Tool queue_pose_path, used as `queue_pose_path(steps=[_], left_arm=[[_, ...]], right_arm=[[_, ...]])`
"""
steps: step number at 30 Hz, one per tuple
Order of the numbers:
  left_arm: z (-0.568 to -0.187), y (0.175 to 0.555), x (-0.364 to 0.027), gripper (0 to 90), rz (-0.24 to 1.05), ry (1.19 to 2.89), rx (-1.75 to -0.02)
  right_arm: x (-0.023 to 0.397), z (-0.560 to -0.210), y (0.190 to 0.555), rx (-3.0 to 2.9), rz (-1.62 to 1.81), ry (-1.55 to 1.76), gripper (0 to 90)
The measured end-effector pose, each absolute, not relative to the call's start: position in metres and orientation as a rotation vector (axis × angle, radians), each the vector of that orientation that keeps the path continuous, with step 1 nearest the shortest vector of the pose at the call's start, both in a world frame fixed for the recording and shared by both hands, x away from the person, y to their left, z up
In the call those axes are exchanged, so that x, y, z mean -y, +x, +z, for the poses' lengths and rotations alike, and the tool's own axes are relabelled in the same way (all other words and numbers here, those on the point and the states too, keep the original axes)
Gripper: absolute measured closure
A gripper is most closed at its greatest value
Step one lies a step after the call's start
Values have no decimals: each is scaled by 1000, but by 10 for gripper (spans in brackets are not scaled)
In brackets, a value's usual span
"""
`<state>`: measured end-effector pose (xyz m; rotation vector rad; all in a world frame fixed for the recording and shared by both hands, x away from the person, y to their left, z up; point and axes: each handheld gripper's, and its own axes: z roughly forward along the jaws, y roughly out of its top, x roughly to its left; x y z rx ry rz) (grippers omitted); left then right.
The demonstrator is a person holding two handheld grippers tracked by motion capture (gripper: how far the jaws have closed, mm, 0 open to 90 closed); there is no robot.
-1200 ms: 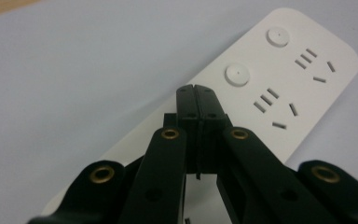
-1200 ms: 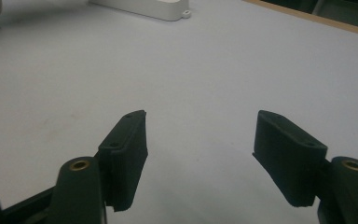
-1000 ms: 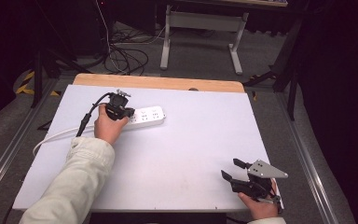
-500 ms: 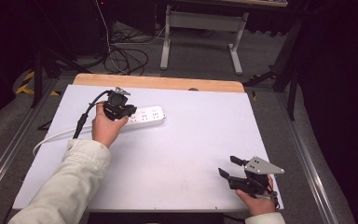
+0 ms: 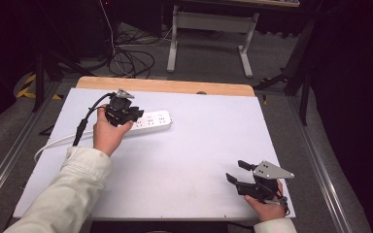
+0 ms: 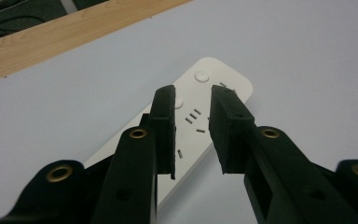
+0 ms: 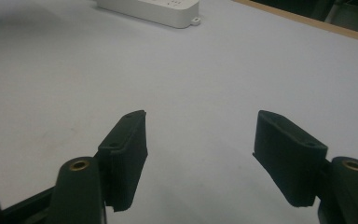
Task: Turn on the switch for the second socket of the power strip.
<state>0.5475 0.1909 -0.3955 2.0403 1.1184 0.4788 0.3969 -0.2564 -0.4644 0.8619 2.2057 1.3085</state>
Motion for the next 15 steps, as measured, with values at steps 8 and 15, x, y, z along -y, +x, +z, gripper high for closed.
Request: queue_pose_path(steps=[8,15], left_arm=[[-385,536,-193,631,459,2008,-1089],[-375,517,-198,505,382,1936,-1016]], right_arm=[[257,-465,397,-2207,1311,862,351],[256,-465,397,-2209,1308,861,351]])
